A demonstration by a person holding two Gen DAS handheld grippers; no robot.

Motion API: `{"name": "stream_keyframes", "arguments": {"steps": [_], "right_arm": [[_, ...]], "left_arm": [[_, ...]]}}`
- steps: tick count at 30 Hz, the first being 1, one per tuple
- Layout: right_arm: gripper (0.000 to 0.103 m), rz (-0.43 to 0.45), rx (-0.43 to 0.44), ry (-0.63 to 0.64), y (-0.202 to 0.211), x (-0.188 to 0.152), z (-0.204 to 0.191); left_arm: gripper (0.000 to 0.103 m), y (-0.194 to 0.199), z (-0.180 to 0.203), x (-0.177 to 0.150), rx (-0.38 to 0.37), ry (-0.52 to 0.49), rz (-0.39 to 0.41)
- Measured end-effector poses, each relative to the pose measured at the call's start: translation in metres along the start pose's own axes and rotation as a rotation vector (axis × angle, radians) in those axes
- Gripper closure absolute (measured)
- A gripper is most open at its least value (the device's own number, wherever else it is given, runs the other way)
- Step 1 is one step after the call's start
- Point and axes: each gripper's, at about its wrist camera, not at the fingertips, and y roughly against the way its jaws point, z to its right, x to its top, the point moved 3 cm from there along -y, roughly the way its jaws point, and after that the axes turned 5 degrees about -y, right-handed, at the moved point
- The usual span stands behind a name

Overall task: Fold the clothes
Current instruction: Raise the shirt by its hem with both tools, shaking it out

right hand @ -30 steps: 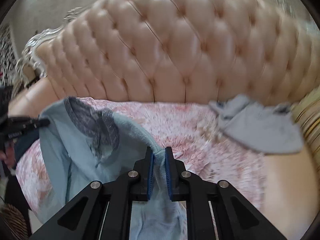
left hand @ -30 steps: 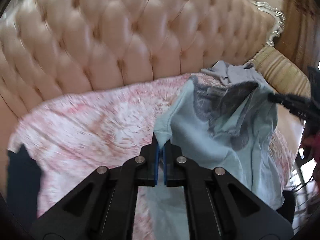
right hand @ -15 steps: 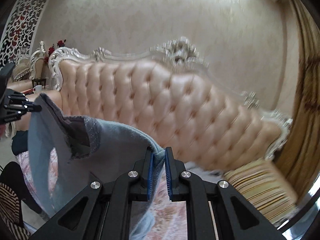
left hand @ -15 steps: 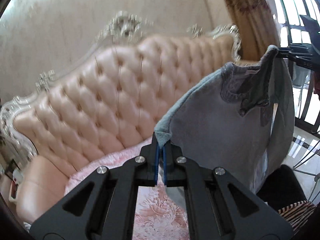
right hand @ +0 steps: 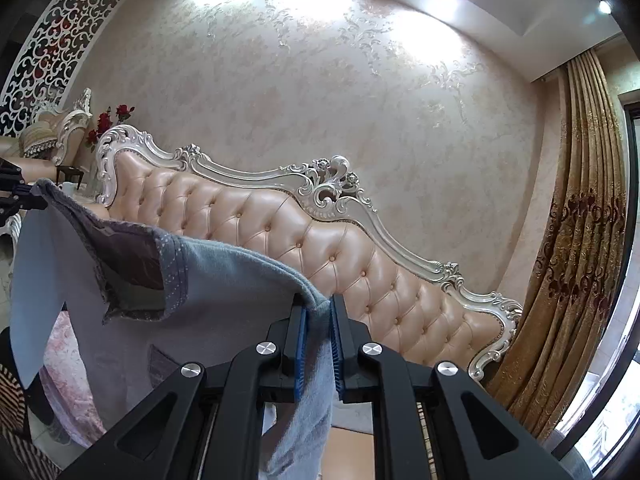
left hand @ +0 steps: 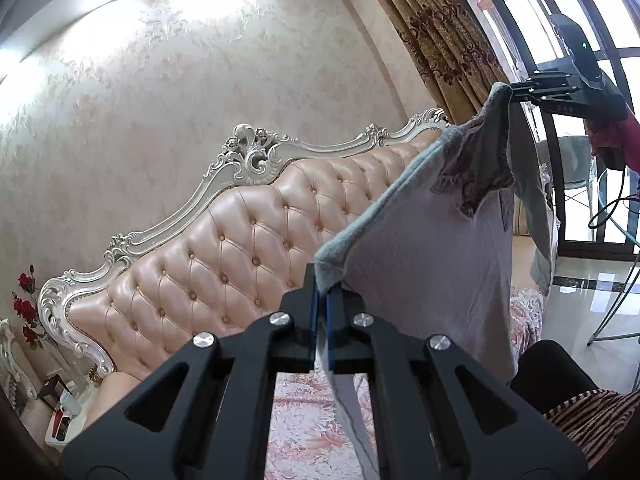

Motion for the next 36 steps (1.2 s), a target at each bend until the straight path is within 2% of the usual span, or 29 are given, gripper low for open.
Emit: {"name": "stream_keyframes", "arguments": {"steps": [6,10,14,21,24,29,36], "right_arm": [[0.092,-0.02,-0.009,-0.017,-0.002,-0.011,0.003],[0.092,-0.072,0.008,-0.061,-0.032,-0.035,0.008],[0.092,-0.155,0.046,-0.117,-0.098,-0.071,0.012],[0.092,-0.302,0.101,-0.22,-0.224,-0.143,0.015],[0.092,-0.347,0.103,-0.25,-0.26,-0.169,0.012],[0.092,-0.366,0.111,-0.263,-0.273,-0.186,0.01],[0.092,-0.356,0.114,-0.206,-0.276,-0.171,0.006]], "left_arm": [[0.098,-0.005,0.008,-0.003,-0.036,0.016,-0.033],[0.098,-0.032,0.017,-0.016,-0.068,0.047,-0.099],[0.098,-0.083,0.021,-0.034,-0.075,0.07,-0.197],[0.098,-0.194,0.014,-0.075,-0.064,0.099,-0.368],[0.098,-0.218,0.018,-0.091,-0.073,0.112,-0.412],[0.098,-0.228,0.024,-0.111,-0.093,0.122,-0.455],[0.098,-0.238,0.009,-0.104,-0.072,0.126,-0.448]]}}
